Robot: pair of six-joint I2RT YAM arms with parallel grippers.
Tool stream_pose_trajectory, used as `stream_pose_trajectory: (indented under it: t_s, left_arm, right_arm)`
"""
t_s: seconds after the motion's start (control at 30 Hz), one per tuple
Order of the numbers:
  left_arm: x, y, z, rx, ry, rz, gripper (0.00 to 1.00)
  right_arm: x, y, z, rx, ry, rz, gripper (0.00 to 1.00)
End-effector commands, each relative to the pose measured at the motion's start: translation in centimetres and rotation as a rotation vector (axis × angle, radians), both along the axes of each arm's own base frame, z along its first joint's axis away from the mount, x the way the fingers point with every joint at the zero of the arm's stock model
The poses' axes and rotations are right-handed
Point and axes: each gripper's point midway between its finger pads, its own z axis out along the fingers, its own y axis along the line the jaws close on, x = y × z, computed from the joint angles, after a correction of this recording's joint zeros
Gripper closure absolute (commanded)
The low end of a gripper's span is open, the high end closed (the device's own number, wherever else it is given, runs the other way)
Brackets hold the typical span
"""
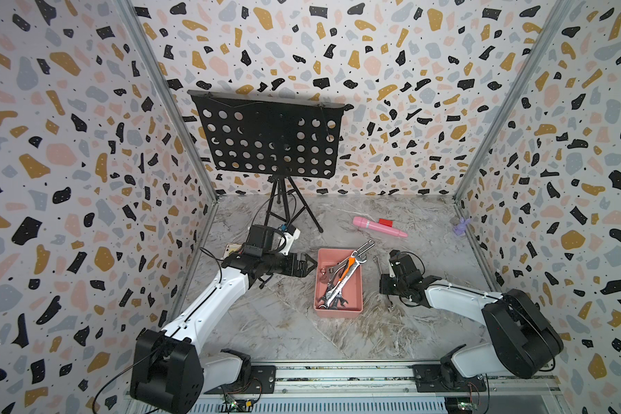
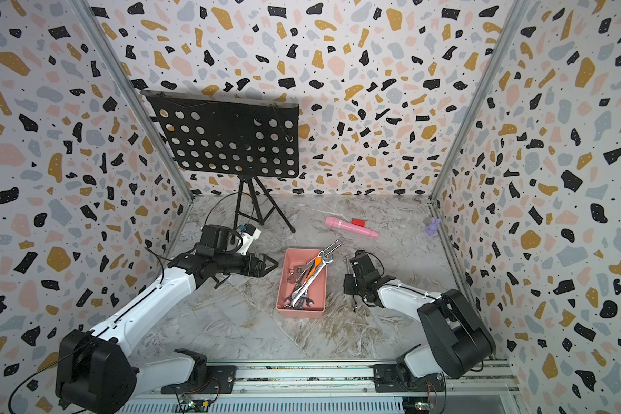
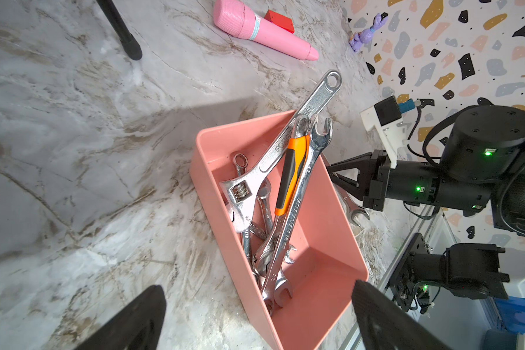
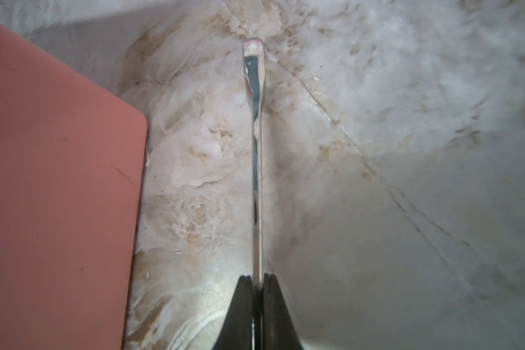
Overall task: Take out the wrench from the storage box
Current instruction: Place the wrench at the center of the board.
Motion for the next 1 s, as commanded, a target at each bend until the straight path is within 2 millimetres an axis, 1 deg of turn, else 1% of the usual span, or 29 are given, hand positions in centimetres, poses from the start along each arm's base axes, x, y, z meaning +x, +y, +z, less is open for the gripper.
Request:
stream_pose_trajectory:
  t_s: [0.0,0.17,0.27,0.4,0.47,0.67,0.73,0.77,0.87,0.97]
  left_arm:
    - [0.1,-0.1,-0.2,0.005,-0.029,-0.012,0.00]
    - [0.0,0.0,-0.4,0.009,-0.028,-0.013,0.00]
    - [0.0,0.0,-0.5,0.011,-0.025,-0.015,0.00]
    - [-0.1,0.0,-0.5,0.013,-0.027,-0.015,0.00]
    - [-0.1,0.0,-0.6,0.017,-0.025,-0.015,0.00]
    - [-0.2,0.1,-0.7,0.022,-0.026,-0.020,0.00]
    - [-0.1,0.1,-0.6,0.024,-0.028,-0.020,0.00]
    - [-0.2,0.1,-0.5,0.024,-0.029,-0.022,0.00]
    - [-0.1,0.1,-0.4,0.028,-0.033,-0.022,0.00]
    - [0.0,0.1,-0.3,0.032,-0.033,-0.024,0.00]
  right_arm:
    - [-0.4,0.1,-0.7,0.014,0.029,-0.004,0.99]
    - [-0.8,0.2,-1.5,0.019,0.061,-0.005,0.90]
    - [-1.1,0.0,-1.8,0.011,0.077,-0.010,0.82]
    - [-1.1,-0.7,-1.2,-0.022,0.062,-0.017,0.74]
    - [-1.6,-1.1,-1.2,-0.047,0.076,-0.016,0.71]
    - [-2.0,-1.3,-0.3,-0.055,0.076,0.002,0.68]
    - [-2.0,-1.6,0.6,-0.064,0.060,0.000,0.67]
    - [-1.8,-1.7,1.4,-0.069,0.044,0.004,0.66]
    - [-1.3,-1.5,4.9,-0.063,-0.014,0.017,0.63]
    - [-1.4,-0.8,7.9,-0.017,-0.041,0.036,0.58]
